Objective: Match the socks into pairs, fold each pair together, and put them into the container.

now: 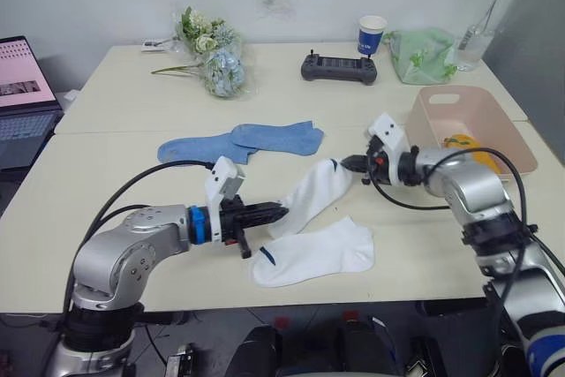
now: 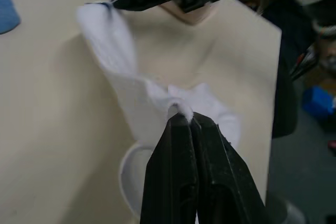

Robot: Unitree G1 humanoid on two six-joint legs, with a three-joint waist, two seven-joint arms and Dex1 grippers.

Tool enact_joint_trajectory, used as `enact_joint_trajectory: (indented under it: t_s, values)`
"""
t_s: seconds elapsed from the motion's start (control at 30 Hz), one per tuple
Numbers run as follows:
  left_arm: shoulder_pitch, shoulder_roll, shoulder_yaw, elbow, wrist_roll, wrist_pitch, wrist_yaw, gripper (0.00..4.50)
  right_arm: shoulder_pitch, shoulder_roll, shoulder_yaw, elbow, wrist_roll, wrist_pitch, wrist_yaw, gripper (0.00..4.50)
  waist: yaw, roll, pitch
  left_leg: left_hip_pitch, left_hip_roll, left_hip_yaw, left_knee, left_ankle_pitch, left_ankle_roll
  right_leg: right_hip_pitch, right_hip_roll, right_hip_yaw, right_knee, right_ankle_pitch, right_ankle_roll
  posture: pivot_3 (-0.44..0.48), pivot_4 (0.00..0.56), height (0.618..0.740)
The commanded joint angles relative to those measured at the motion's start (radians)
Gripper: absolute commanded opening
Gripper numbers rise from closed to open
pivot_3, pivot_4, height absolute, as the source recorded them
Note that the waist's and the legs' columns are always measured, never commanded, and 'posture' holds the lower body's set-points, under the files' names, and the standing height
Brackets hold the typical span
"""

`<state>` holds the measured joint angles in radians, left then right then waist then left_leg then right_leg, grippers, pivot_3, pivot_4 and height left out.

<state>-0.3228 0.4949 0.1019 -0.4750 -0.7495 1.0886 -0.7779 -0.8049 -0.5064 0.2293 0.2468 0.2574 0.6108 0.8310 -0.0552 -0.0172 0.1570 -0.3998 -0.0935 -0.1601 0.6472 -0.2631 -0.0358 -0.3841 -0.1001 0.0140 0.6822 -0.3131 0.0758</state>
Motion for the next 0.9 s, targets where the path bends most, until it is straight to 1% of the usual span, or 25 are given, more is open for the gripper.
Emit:
enact_joint_trajectory:
  t_s: [0.03, 0.17, 0.27, 0.4, 0.43, 0.5, 0.63, 0.67, 0.73, 0.77, 0.8, 0.83, 0.9]
  values:
    - [-0.083, -0.020, 0.050, -0.026, -0.069, 0.023, 0.070, 0.02, -0.072, 0.021, -0.024, 0.049, -0.026, -0.071, 0.007, 0.00, 0.000, 0.000, 0.000, 0.000, 0.000, 0.000, 0.000, 0.000, 0.000, 0.000, 0.000, 0.000, 0.000, 0.000, 0.000, 0.000, 0.150, 0.740]
    - [-0.105, -0.058, 0.052, -0.016, -0.171, 0.082, 0.117, 0.02, -0.085, 0.034, -0.027, 0.051, -0.032, -0.086, 0.031, 0.00, 0.000, 0.000, 0.000, 0.000, 0.000, 0.001, 0.000, 0.000, 0.000, 0.000, 0.000, 0.000, -0.002, 0.000, 0.000, 0.000, 0.150, 0.740]
    - [-0.091, -0.089, -0.007, -0.012, -0.180, 0.084, 0.136, 0.02, -0.066, 0.063, -0.009, 0.014, -0.037, -0.092, 0.046, 0.00, -0.002, 0.000, 0.000, 0.000, 0.000, 0.001, 0.000, 0.000, 0.000, 0.000, 0.000, 0.001, -0.001, 0.000, 0.000, 0.000, 0.150, 0.740]
    - [-0.090, -0.149, -0.026, 0.005, -0.232, 0.101, 0.174, 0.02, -0.030, 0.105, 0.021, -0.041, -0.040, -0.085, 0.064, 0.00, -0.001, 0.000, 0.000, 0.000, 0.000, 0.001, 0.000, 0.000, 0.000, 0.000, 0.000, 0.001, 0.000, 0.000, 0.000, 0.000, 0.150, 0.740]
    - [-0.076, -0.146, -0.038, 0.002, -0.236, 0.106, 0.172, 0.02, -0.016, 0.115, 0.033, -0.064, -0.035, -0.076, 0.072, 0.00, -0.002, 0.000, 0.000, 0.000, 0.000, 0.001, 0.000, 0.000, 0.000, 0.000, 0.000, 0.001, 0.000, 0.000, 0.000, 0.000, 0.150, 0.740]
    - [-0.033, -0.109, -0.071, -0.009, -0.217, 0.109, 0.158, 0.02, 0.018, 0.122, 0.066, -0.123, -0.023, -0.052, 0.106, 0.00, -0.004, 0.000, 0.000, 0.000, 0.000, 0.001, 0.000, 0.000, 0.000, -0.001, 0.000, 0.001, 0.000, 0.000, 0.000, 0.000, 0.150, 0.740]
    - [0.048, 0.005, -0.113, -0.031, -0.171, 0.054, 0.089, 0.02, 0.083, 0.122, 0.111, -0.230, -0.005, 0.001, 0.151, 0.00, -0.004, 0.000, 0.000, 0.000, 0.000, 0.001, -0.001, 0.000, 0.000, -0.001, 0.000, 0.002, 0.000, 0.000, 0.000, 0.000, 0.150, 0.740]
    - [0.073, 0.041, -0.115, -0.042, -0.165, 0.038, 0.059, 0.19, 0.100, 0.123, 0.114, -0.257, 0.006, 0.018, 0.156, 0.00, -0.003, 0.000, 0.000, 0.000, 0.000, 0.001, -0.001, 0.000, 0.000, -0.001, 0.000, 0.002, 0.000, 0.000, 0.000, 0.000, 0.150, 0.740]
    - [0.109, 0.101, -0.118, -0.053, -0.153, 0.008, 0.015, 0.55, 0.120, 0.130, 0.105, -0.286, 0.016, 0.043, 0.145, 0.40, -0.001, 0.000, 0.000, 0.000, 0.000, 0.001, -0.001, 0.000, 0.000, -0.001, 0.000, 0.002, 0.000, 0.000, 0.000, 0.000, 0.150, 0.740]
    - [0.127, 0.135, -0.113, -0.061, -0.152, -0.005, -0.012, 0.88, 0.128, 0.129, 0.100, -0.297, 0.019, 0.051, 0.140, 0.62, -0.001, 0.001, 0.000, 0.000, 0.000, 0.001, -0.001, 0.000, 0.000, -0.001, 0.000, 0.002, 0.000, 0.000, 0.000, 0.000, 0.150, 0.740]
    - [0.139, 0.162, -0.105, -0.066, -0.152, -0.017, -0.035, 1.27, 0.135, 0.126, 0.090, -0.308, 0.024, 0.057, 0.137, 1.05, 0.000, 0.001, 0.000, 0.000, 0.000, 0.001, -0.001, 0.000, 0.000, -0.001, 0.000, 0.002, -0.001, 0.000, 0.000, 0.000, 0.150, 0.740]
    - [0.149, 0.189, -0.094, -0.068, -0.154, -0.025, -0.053, 1.49, 0.140, 0.126, 0.073, -0.319, 0.034, 0.065, 0.129, 1.27, 0.001, 0.001, 0.000, 0.000, 0.000, 0.001, -0.001, 0.000, 0.000, -0.001, 0.000, 0.002, -0.001, 0.000, 0.000, 0.000, 0.150, 0.740]
    - [0.168, 0.242, -0.064, -0.068, -0.158, -0.047, -0.094, 2.16, 0.148, 0.115, 0.039, -0.348, 0.057, 0.085, 0.126, 2.01, 0.001, 0.001, 0.000, 0.000, 0.000, 0.000, -0.001, 0.000, 0.000, -0.001, 0.000, 0.002, -0.001, 0.000, 0.000, 0.000, 0.150, 0.740]
